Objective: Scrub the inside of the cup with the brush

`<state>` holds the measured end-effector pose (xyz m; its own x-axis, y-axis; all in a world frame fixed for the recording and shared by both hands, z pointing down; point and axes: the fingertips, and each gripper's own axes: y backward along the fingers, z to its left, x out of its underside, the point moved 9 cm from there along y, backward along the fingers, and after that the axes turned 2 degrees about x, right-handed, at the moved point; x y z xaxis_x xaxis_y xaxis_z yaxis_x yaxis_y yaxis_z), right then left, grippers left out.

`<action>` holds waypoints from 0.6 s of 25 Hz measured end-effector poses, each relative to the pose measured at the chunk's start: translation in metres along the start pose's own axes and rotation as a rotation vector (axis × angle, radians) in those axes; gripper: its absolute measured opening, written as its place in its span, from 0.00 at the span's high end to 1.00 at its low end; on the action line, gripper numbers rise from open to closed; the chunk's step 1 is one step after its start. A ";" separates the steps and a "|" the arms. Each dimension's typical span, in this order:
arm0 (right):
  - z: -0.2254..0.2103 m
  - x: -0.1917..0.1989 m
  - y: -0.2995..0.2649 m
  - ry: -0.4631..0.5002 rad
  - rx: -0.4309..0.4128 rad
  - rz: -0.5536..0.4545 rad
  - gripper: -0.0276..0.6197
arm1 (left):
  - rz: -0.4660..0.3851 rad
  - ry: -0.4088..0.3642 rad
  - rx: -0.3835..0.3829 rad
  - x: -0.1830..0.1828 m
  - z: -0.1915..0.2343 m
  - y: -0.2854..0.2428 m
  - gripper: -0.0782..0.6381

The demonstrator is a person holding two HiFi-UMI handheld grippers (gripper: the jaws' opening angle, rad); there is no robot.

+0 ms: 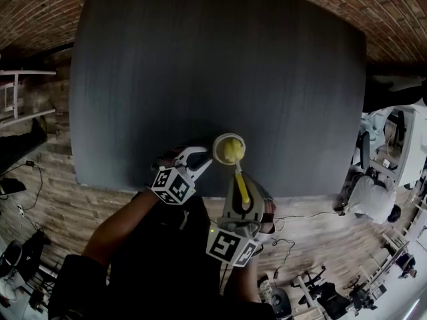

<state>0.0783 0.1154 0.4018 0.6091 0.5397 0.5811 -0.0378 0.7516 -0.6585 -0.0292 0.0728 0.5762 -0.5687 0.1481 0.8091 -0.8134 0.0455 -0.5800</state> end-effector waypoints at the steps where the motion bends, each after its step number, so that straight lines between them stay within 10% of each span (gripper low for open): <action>1: 0.001 0.002 -0.001 -0.012 0.011 -0.027 0.86 | -0.001 0.003 -0.002 -0.001 0.001 -0.001 0.78; 10: 0.003 0.020 -0.008 -0.528 -0.030 -0.260 0.89 | -0.010 0.019 -0.018 -0.003 0.004 -0.006 0.78; 15: -0.002 0.025 -0.002 -0.617 -0.021 -0.279 0.89 | -0.003 0.030 -0.026 -0.004 0.001 -0.007 0.78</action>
<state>0.0951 0.1271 0.4168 0.0294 0.4484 0.8933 0.0742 0.8903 -0.4494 -0.0213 0.0710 0.5771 -0.5620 0.1776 0.8079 -0.8114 0.0716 -0.5802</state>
